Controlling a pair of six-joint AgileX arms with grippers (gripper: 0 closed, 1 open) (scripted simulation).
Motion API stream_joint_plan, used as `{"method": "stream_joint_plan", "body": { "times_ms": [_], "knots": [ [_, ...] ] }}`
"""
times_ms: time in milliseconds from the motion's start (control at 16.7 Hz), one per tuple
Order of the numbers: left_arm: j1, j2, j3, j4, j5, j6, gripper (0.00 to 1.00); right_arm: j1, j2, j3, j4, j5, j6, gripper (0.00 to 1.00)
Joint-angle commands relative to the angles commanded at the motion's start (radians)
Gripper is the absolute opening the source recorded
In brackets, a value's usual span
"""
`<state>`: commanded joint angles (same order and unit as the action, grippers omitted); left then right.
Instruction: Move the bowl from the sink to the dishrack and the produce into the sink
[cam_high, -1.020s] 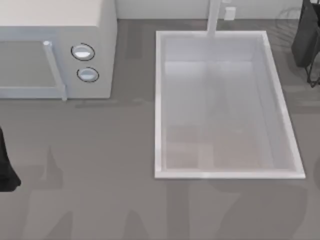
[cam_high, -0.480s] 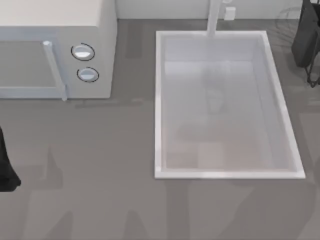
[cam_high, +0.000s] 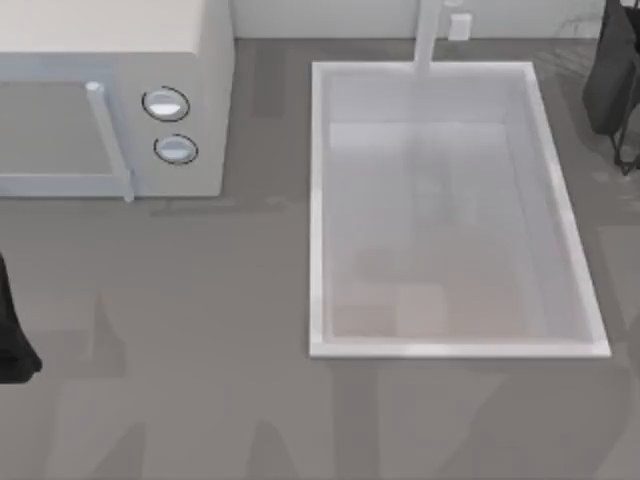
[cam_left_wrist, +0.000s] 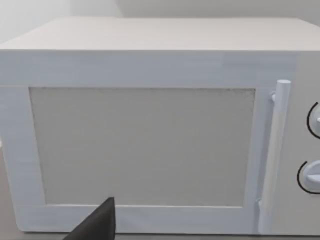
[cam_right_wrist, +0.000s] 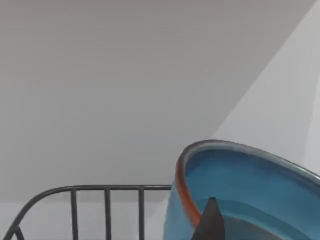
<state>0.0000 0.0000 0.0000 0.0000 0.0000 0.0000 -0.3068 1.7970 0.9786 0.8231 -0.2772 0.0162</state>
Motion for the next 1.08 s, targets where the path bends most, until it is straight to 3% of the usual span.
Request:
{"method": "stream_joint_plan", "body": {
  "times_ms": [240,300,1080],
  "knots": [
    [0.0,0.0,0.0,0.0,0.0,0.0,1.0,0.0,0.0,0.0,0.0,0.0,0.0,0.98],
    [0.0,0.0,0.0,0.0,0.0,0.0,1.0,0.0,0.0,0.0,0.0,0.0,0.0,1.0],
    [0.0,0.0,0.0,0.0,0.0,0.0,1.0,0.005,-0.089,-0.061,-0.051,0.032,0.021,1.0]
  ]
}}
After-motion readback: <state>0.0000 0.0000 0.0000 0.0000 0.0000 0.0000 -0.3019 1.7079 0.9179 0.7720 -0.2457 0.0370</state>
